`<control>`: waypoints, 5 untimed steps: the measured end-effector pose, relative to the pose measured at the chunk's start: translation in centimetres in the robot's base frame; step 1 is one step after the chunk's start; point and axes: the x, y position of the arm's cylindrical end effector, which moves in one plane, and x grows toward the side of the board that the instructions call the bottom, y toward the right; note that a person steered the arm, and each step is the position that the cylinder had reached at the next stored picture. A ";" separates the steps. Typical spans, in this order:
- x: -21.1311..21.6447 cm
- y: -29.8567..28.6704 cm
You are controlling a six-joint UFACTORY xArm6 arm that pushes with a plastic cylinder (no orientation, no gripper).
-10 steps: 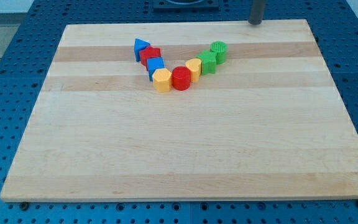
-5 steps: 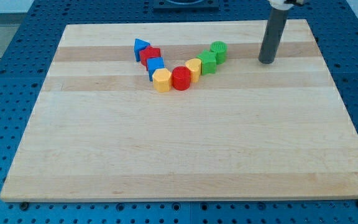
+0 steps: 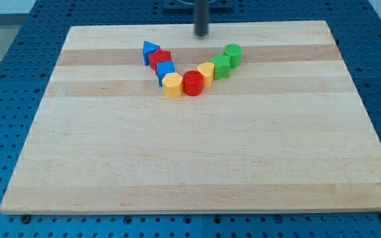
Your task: Place your arm to the top left of blue triangle
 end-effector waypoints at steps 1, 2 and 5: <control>-0.1 -7.1; -0.4 -12.4; 2.5 -10.4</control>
